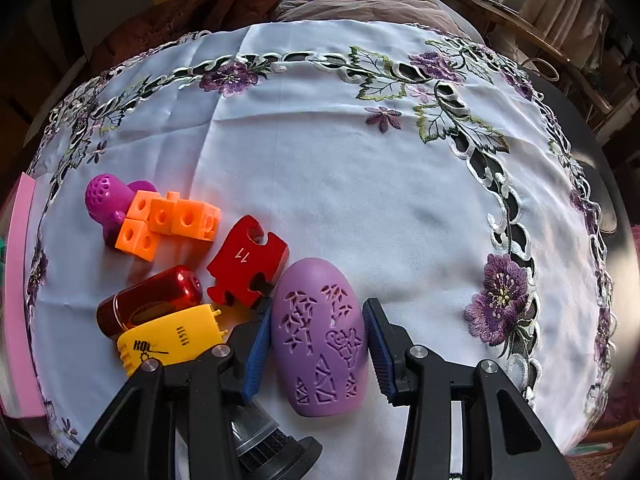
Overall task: Organize rigid objects
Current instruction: 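Open the left tool to release the green piece in the tray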
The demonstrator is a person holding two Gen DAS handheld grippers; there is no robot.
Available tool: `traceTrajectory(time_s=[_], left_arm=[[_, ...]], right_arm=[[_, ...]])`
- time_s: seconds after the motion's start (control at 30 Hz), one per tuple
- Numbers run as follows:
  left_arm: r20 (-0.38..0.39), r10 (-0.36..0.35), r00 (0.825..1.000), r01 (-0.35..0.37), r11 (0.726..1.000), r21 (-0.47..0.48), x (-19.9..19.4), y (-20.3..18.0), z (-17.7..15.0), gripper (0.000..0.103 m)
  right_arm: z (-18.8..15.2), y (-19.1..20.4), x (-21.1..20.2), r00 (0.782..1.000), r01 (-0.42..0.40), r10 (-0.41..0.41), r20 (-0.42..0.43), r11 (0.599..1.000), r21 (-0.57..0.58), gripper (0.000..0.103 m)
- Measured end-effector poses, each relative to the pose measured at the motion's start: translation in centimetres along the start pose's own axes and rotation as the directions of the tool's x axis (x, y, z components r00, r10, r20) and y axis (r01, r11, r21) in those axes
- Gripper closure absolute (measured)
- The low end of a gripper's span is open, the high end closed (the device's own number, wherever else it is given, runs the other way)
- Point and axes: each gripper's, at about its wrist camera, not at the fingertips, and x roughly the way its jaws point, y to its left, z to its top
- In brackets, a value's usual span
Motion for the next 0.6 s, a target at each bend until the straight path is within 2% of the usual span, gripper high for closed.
traceTrajectory(time_s=[0.33,0.6], left_arm=[[0.000,0.021,1.000,-0.021,1.000,0.004,-2.1,-0.6,-3.5,0.044],[0.016,0.042,0.999,-0.042,0.999,0.012,-3.2,-1.3,-4.6,0.044]], right_arm=[[0.0,0.0,0.0,1.000,0.001,-0.001,-0.001,1.000,-0.003,0.057],[0.0,0.1,0.0,1.000,0.001,-0.001,0.000,1.000,-0.003,0.058]])
